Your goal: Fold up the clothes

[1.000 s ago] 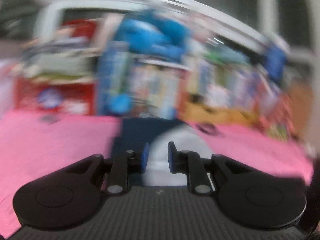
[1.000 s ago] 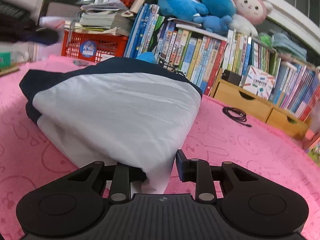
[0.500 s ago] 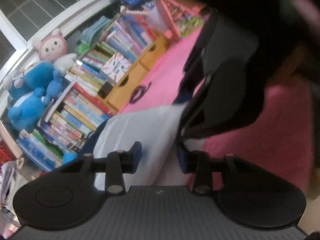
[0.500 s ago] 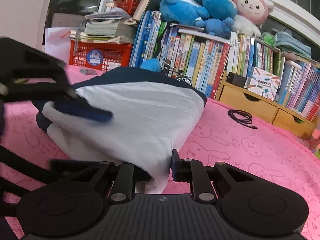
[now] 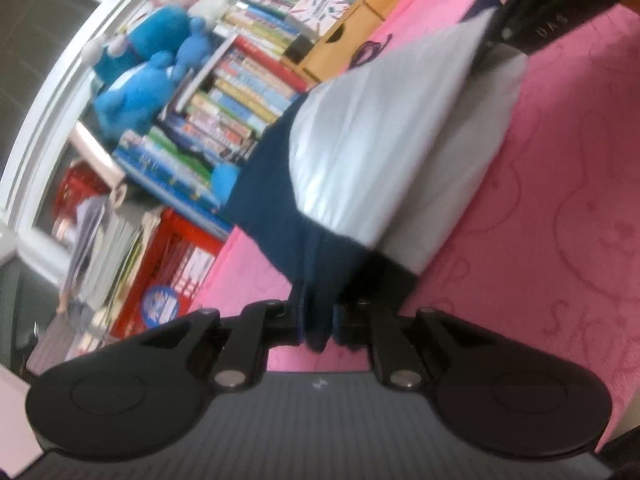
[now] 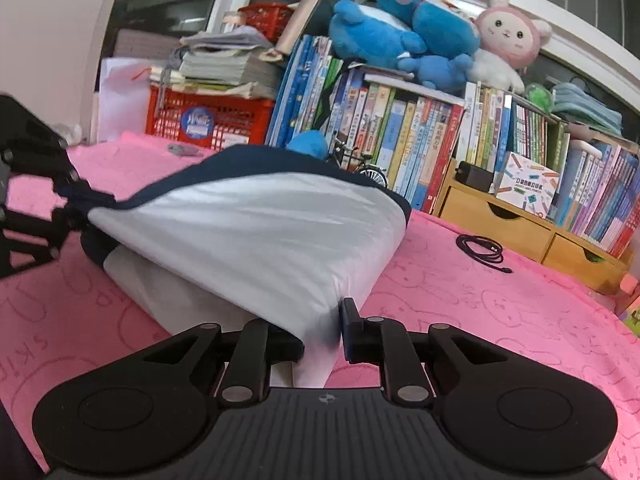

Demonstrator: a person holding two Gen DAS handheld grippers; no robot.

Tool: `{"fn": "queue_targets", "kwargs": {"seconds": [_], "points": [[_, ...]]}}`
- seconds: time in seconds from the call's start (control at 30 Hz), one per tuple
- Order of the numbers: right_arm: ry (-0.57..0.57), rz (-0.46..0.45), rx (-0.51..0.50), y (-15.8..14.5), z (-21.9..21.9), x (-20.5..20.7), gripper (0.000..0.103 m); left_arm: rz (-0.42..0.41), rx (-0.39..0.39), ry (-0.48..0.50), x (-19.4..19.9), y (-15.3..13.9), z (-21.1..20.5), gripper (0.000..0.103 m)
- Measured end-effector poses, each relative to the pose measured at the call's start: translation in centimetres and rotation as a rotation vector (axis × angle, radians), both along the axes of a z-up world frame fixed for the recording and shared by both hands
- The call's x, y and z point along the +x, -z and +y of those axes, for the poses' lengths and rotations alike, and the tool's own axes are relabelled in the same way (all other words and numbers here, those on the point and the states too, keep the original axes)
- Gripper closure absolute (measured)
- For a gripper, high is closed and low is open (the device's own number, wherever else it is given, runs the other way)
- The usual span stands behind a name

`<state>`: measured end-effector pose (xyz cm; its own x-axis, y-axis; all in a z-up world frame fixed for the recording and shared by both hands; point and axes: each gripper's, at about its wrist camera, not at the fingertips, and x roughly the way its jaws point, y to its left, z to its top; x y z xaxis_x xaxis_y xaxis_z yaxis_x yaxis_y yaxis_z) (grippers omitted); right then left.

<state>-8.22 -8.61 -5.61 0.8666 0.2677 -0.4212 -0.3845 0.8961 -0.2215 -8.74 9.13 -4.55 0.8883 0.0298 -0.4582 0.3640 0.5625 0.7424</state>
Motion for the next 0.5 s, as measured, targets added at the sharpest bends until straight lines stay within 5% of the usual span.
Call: {"fn": "queue_targets", "kwargs": {"seconds": [0.13,0.23,0.33,0.5], "points": [[-0.008,0.027,0.003,0.3,-0.6,0.2,0.085,0.043,-0.011,-0.118,0.7,0.1,2.2,0.088],[-0.043,0.088,0.042,0.1,-1.9,0.7,0.076,0.051,-0.118,-0.242,1.1,-1.1,5.0,0.088],[-0.170,0.193,0.142,-0.7,-3.9,0.6,0.050,0.043,-0.341,-0.306,2.0,-4.2,7.0,0.087],[-0.299,0.268,0.305,-3.2,-7.8,0.6,0.044,0.132,-0.751,-0.208,4.5,-8.8,7.5,0.077]]}}
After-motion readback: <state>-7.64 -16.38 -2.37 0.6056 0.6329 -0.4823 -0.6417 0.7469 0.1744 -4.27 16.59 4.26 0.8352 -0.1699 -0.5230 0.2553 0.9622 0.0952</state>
